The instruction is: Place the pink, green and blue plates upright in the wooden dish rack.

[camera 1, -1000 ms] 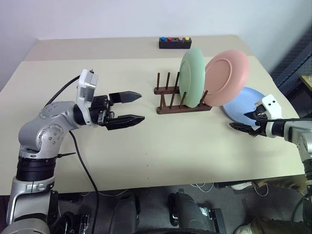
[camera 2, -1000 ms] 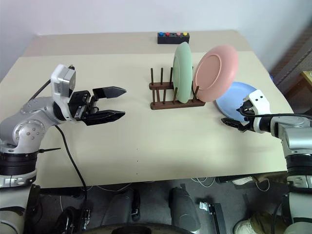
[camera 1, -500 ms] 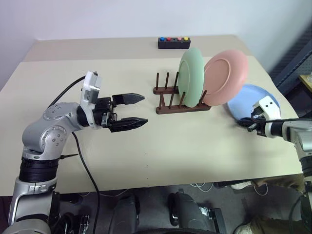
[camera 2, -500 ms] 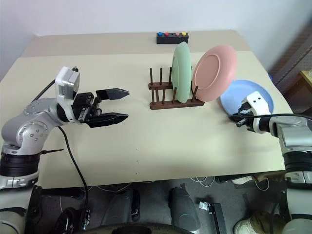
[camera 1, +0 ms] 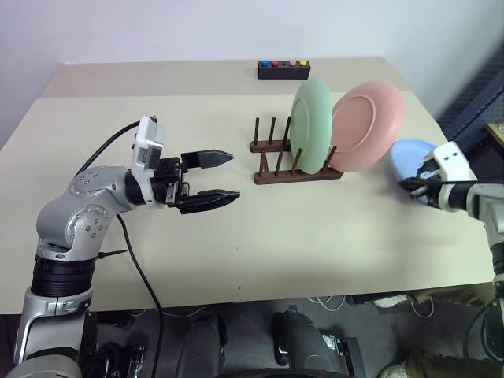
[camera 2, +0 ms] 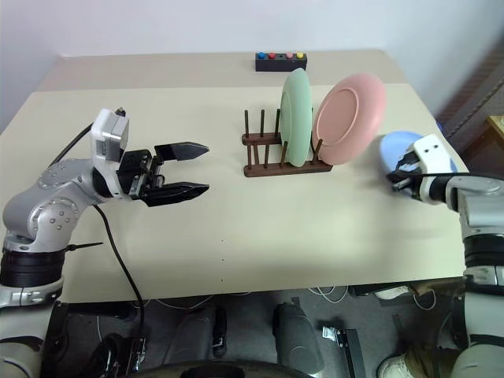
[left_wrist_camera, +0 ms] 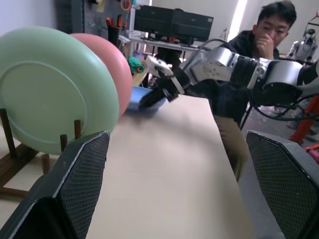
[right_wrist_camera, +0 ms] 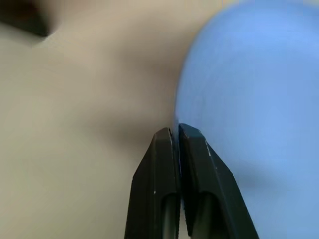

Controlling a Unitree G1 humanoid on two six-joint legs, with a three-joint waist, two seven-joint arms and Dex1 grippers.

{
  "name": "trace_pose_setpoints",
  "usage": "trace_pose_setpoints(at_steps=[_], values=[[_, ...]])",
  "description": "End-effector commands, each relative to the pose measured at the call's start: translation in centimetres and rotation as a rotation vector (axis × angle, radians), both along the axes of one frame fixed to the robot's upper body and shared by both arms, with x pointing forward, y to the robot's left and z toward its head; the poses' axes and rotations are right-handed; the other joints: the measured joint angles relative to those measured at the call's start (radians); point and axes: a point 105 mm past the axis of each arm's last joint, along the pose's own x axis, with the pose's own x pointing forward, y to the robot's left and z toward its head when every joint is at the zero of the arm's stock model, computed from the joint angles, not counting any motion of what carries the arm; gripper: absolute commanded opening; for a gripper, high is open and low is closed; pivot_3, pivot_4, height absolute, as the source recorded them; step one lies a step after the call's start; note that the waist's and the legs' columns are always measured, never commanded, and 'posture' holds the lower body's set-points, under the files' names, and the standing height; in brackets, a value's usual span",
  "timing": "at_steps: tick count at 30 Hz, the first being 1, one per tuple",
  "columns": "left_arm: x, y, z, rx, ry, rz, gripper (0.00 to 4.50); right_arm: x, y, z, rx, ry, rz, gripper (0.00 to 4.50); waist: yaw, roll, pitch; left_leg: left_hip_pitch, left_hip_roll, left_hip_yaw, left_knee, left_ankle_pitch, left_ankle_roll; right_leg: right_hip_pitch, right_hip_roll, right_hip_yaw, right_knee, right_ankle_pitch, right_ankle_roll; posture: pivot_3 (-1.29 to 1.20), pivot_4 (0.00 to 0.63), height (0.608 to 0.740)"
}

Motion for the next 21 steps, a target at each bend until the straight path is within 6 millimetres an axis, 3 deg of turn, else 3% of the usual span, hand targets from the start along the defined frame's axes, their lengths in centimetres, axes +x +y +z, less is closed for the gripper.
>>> trace_pose_setpoints(at_steps=[1,5,11,14,18,21], values=[[0.0,-0.1,0.5,-0.002,-0.042,-0.003,4.50,0.9,-0.6,3.5,0.064,-0.142,-0.060,0.02,0.000,0.000,0.000,0.000,0.000,0.000,0.000,0.000,0.000,0.000,0.000,0.000,0.000,0.000,0.000,0.00,0.150,0.740],[0.1,0.0,0.6,-0.002,-0.047,0.002,4.50,1.7,-0.7,6.0,0.172,-0.266,-0.105,0.02,-0.004,0.001,0.000,0.000,0.000,0.000,0.000,0.000,0.000,0.000,0.000,0.000,0.000,0.000,0.000,0.00,0.150,0.740],[0.3,0.1,0.7,-0.005,-0.059,0.017,4.50,2.4,-0.8,12.0,0.388,-0.511,-0.157,0.02,-0.002,0.002,0.001,0.000,0.000,0.000,0.000,0.000,0.000,0.000,0.000,0.000,0.000,0.000,0.000,0.00,0.150,0.740],[0.4,0.2,0.7,-0.006,-0.060,0.019,4.50,2.4,-0.5,13.8,0.467,-0.583,-0.142,0.02,0.000,0.002,0.001,0.000,0.000,0.000,0.000,0.000,0.000,0.000,0.000,0.000,0.000,0.000,0.000,0.00,0.150,0.740],[0.6,0.3,0.7,-0.006,-0.077,0.040,4.50,1.8,1.5,18.0,0.532,-0.735,-0.009,0.02,-0.001,0.002,0.001,0.000,0.000,0.001,0.000,0.000,0.000,0.000,0.000,0.000,0.000,0.000,0.000,0.00,0.150,0.740],[1.6,0.7,1.1,-0.018,-0.122,0.104,4.50,0.5,3.3,21.4,0.745,-0.834,0.141,0.02,-0.004,0.005,0.001,0.000,0.000,0.001,0.000,0.000,0.000,-0.001,0.000,0.000,0.001,0.000,0.000,0.00,0.150,0.740]])
